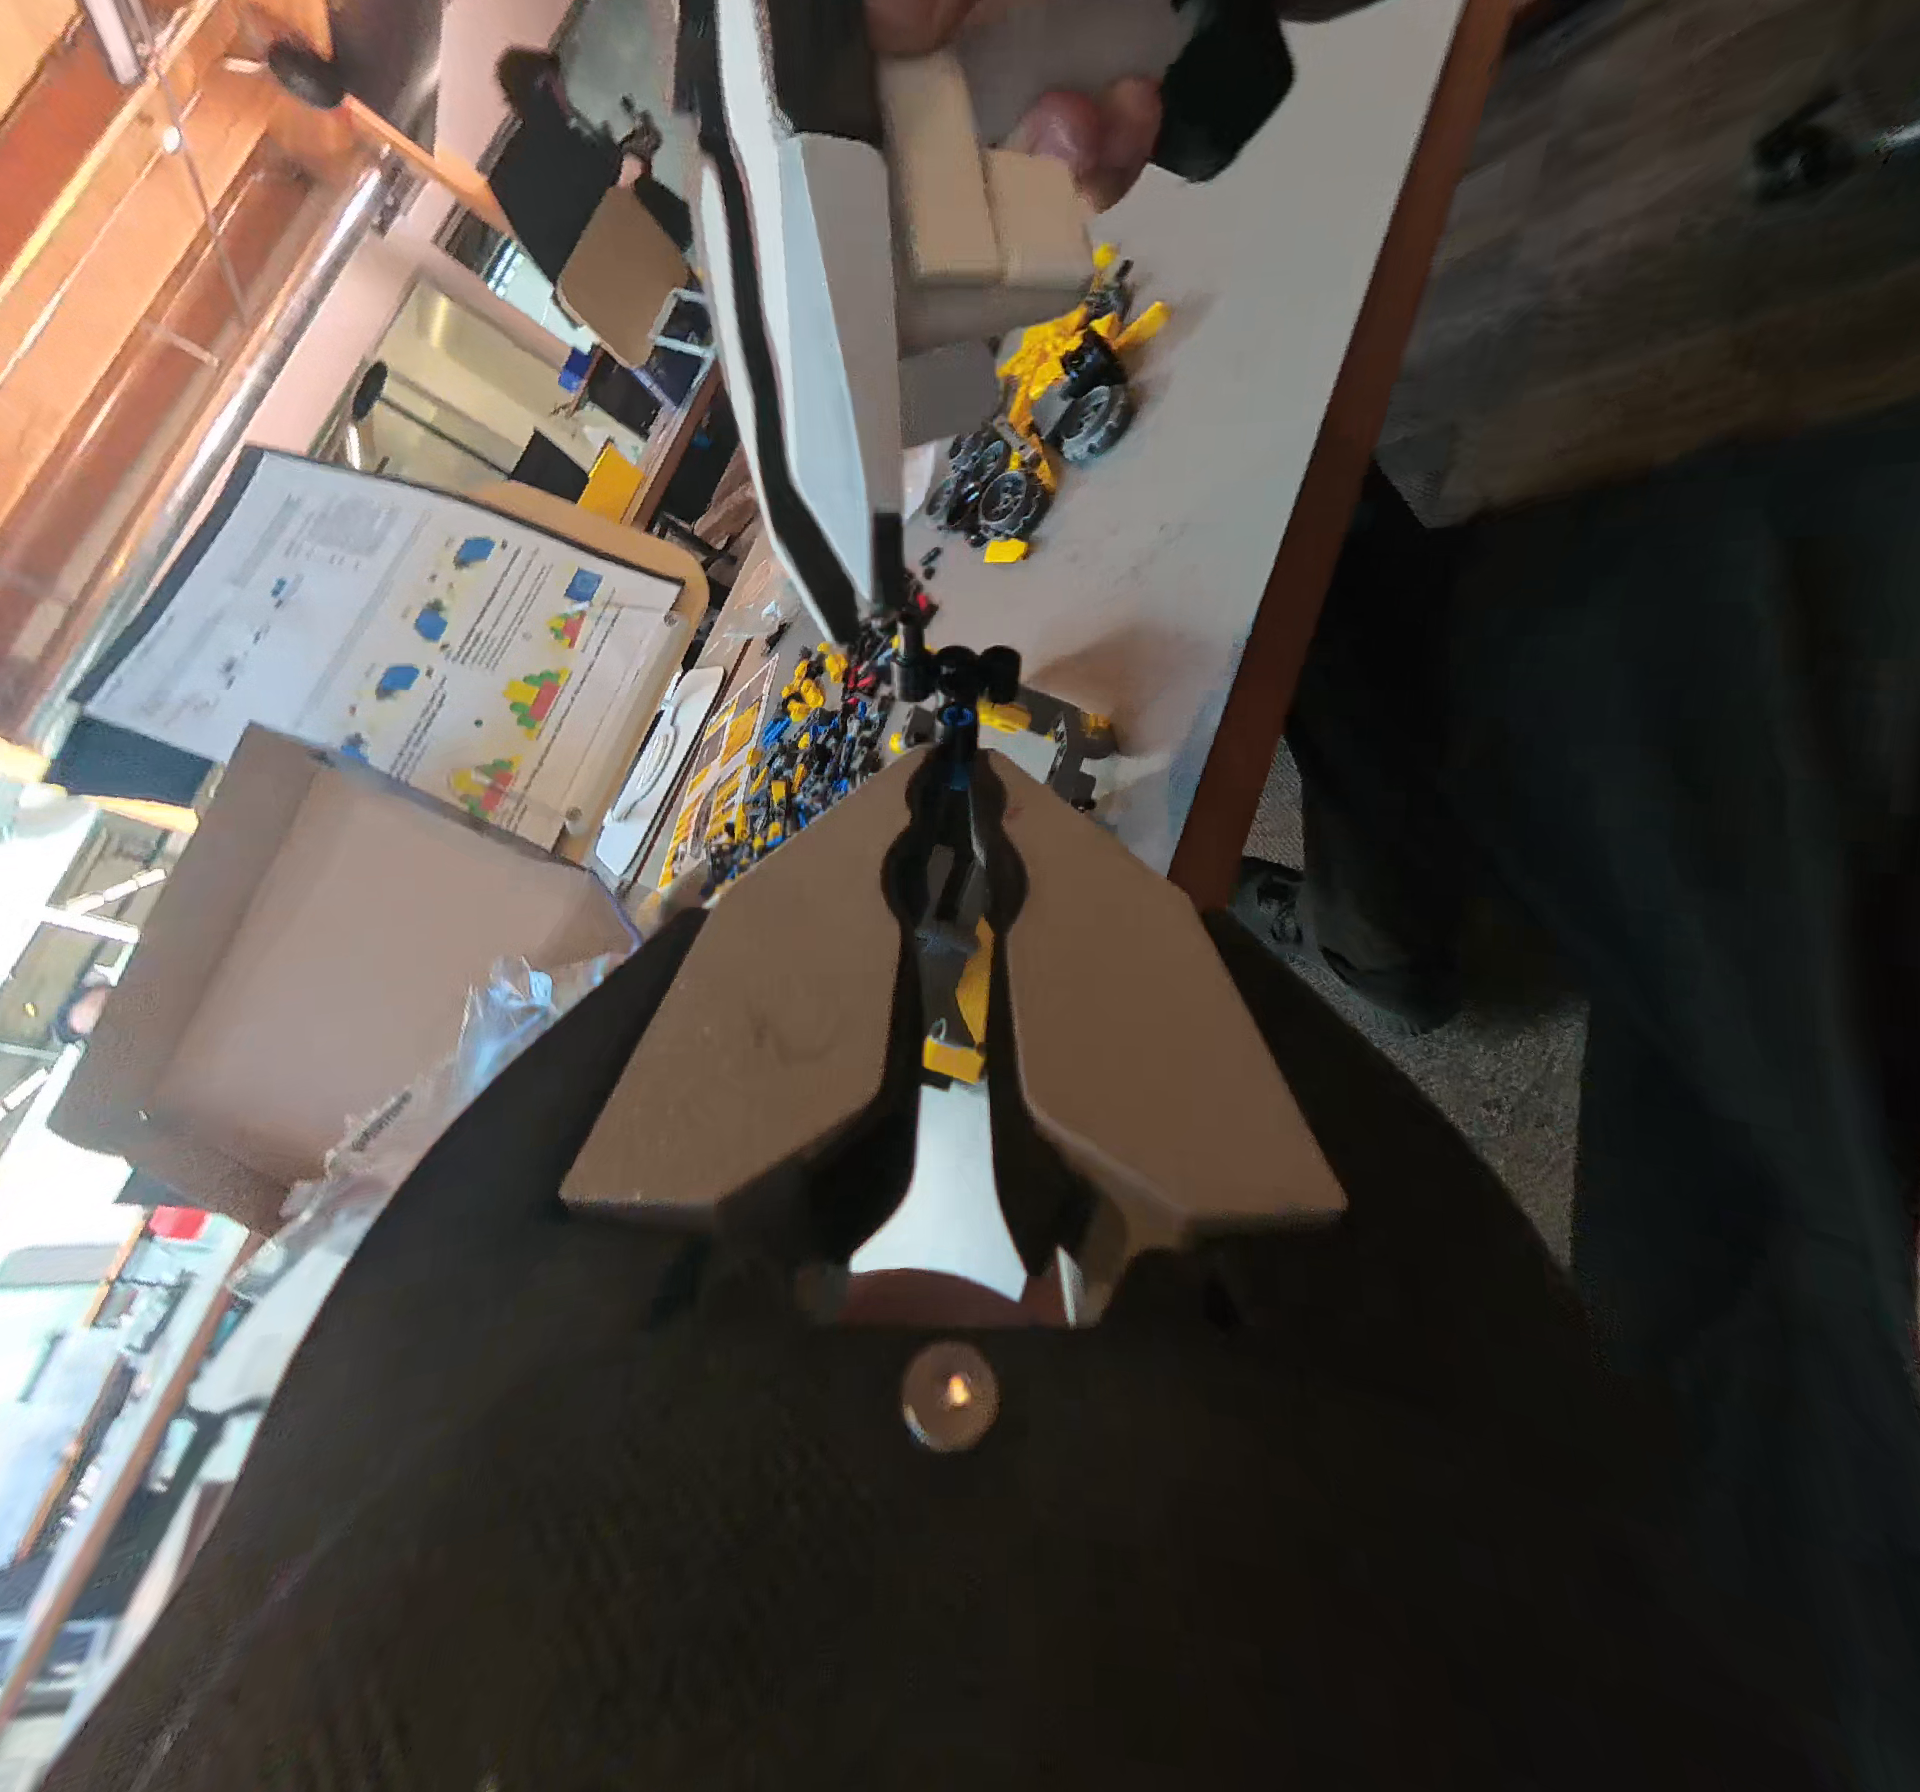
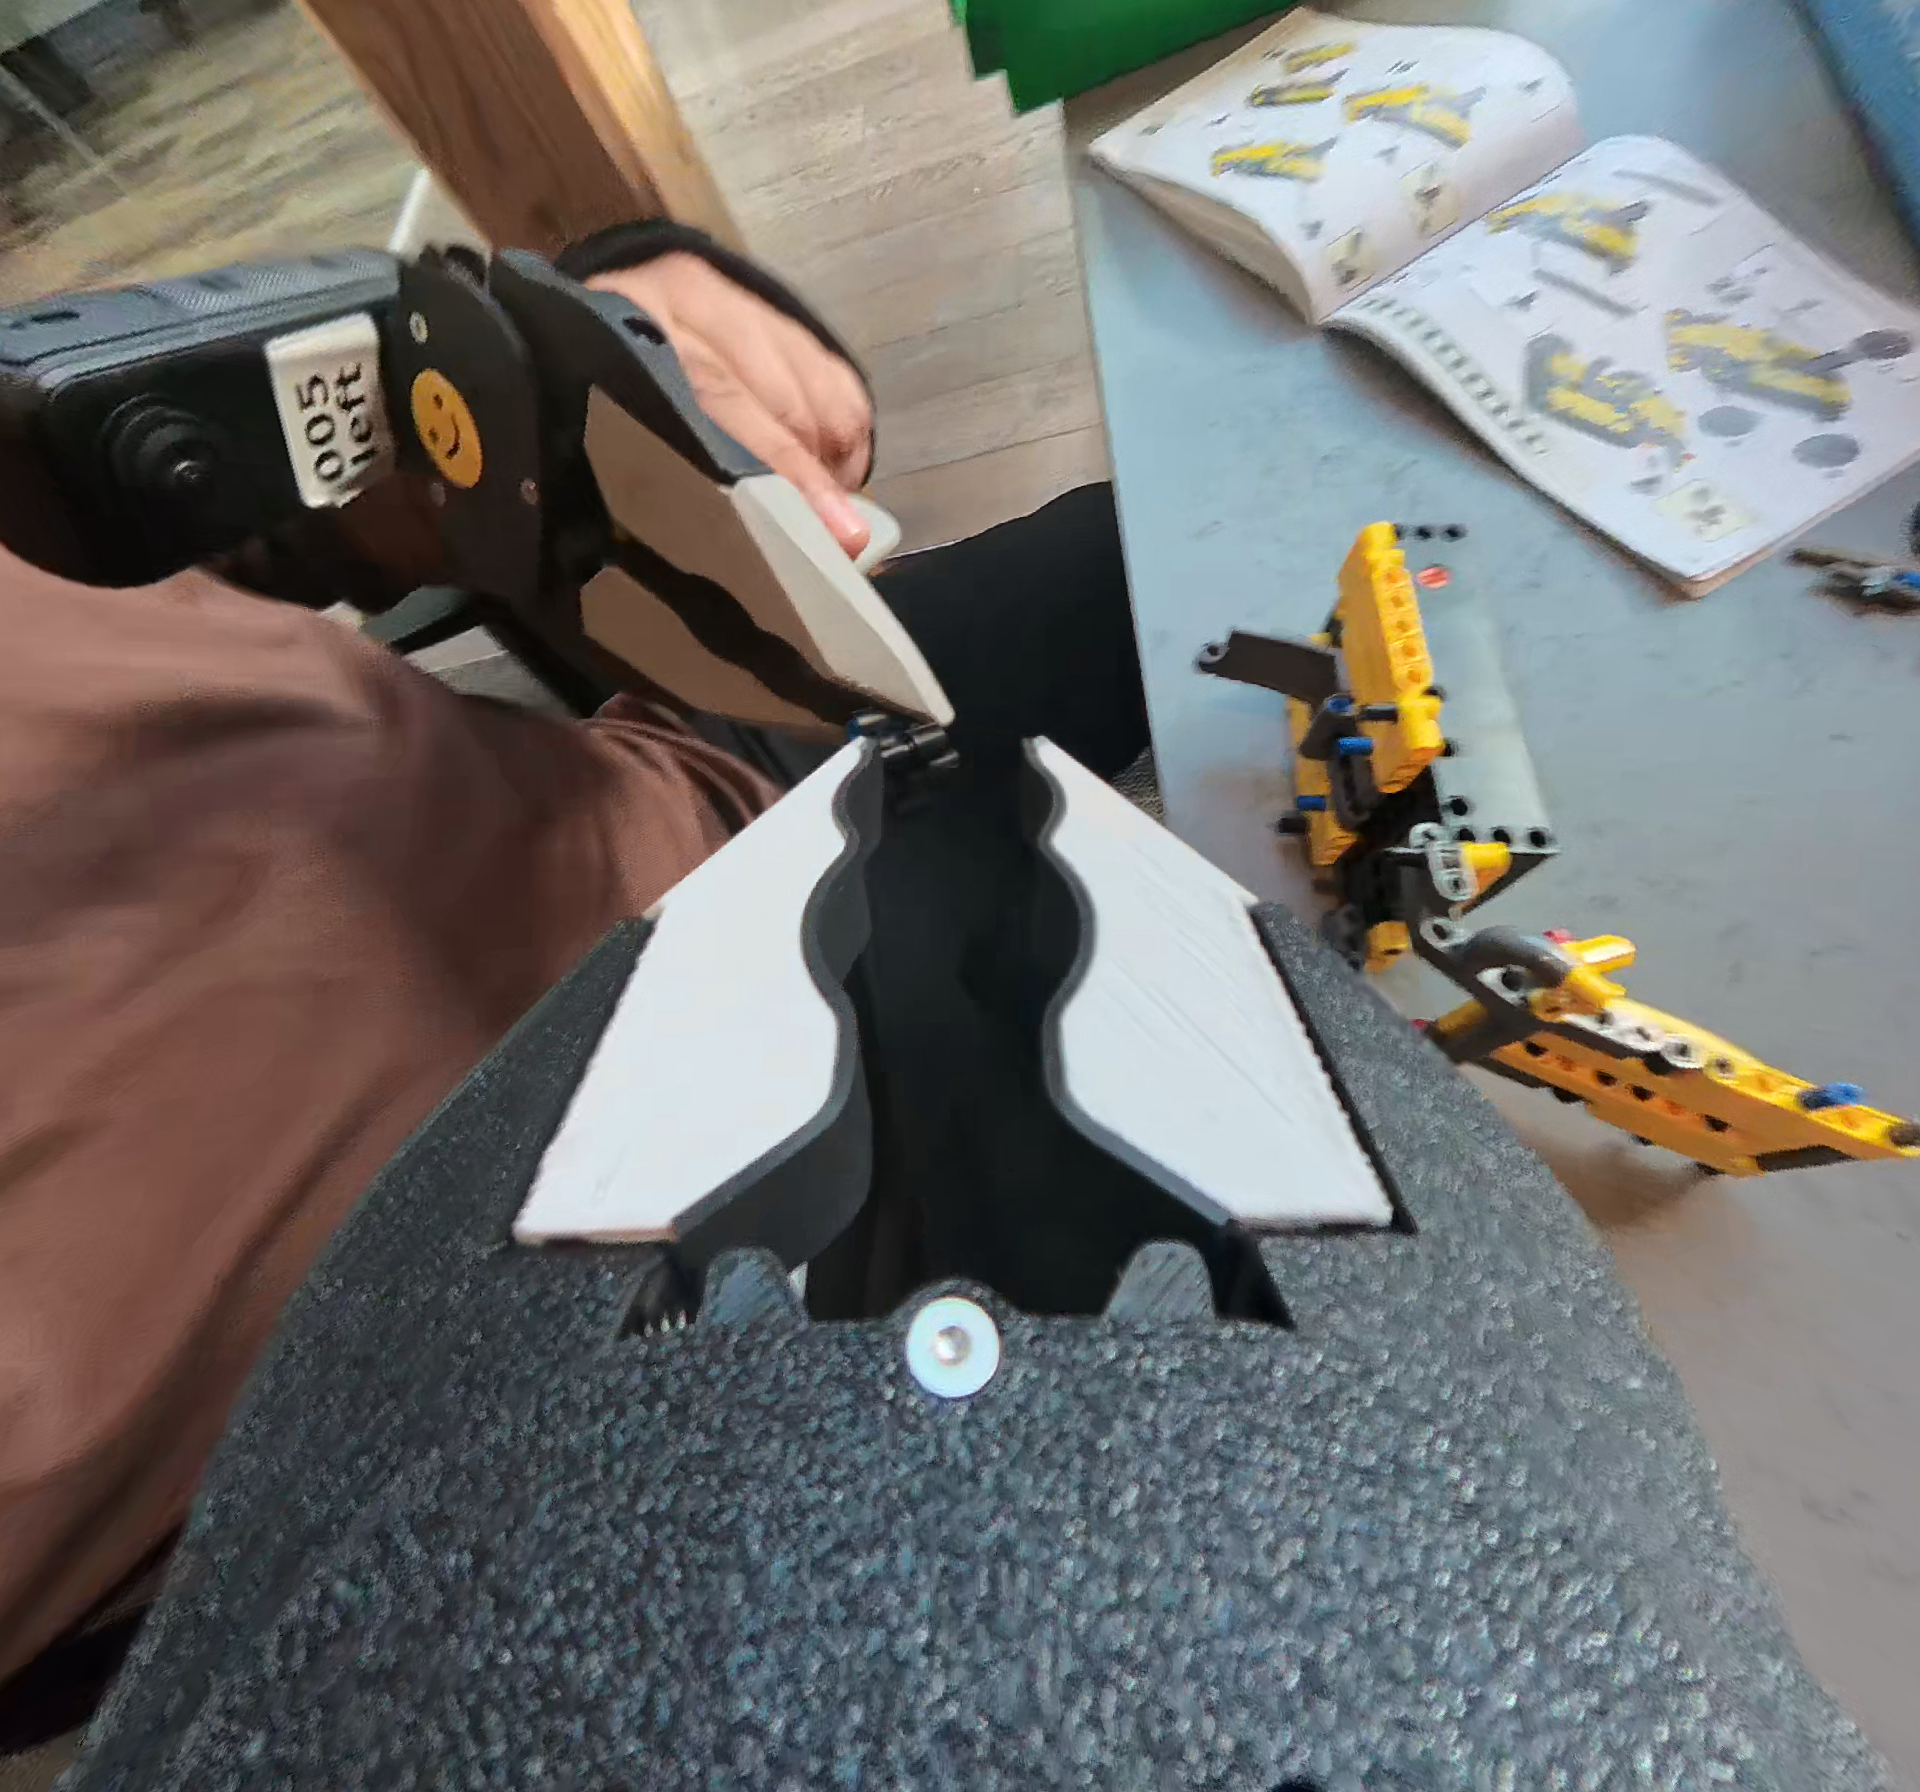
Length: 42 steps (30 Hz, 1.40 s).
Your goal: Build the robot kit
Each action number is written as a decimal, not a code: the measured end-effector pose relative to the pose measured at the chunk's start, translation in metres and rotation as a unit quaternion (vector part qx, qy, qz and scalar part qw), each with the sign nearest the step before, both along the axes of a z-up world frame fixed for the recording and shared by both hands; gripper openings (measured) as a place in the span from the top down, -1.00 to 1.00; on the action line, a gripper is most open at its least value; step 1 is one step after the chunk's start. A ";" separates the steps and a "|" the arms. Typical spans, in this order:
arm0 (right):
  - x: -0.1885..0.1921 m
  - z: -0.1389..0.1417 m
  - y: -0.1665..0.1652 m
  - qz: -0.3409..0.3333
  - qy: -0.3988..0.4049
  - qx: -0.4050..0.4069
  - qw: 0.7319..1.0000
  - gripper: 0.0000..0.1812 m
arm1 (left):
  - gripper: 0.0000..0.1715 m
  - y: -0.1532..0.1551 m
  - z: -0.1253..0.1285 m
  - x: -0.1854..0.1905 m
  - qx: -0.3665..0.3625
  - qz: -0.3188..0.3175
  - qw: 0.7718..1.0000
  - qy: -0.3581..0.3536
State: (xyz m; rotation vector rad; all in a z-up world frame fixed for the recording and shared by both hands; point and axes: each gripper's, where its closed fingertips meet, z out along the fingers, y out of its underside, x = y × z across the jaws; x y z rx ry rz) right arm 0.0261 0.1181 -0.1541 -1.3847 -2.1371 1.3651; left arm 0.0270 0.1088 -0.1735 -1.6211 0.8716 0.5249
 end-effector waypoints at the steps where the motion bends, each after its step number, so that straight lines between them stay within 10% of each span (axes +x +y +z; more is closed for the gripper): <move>1: -0.008 0.005 0.006 -0.016 0.017 0.007 1.000 0.76 | 0.99 0.001 0.000 -0.005 0.002 0.011 1.000 -0.020; 13: -0.066 0.021 0.006 -0.050 0.092 0.014 0.994 0.60 | 0.97 0.017 0.003 -0.103 0.048 0.215 0.969 -0.109; 42: -0.083 0.006 -0.016 -0.084 0.112 -0.031 0.990 0.73 | 0.98 0.007 0.015 -0.080 0.085 0.183 0.973 -0.114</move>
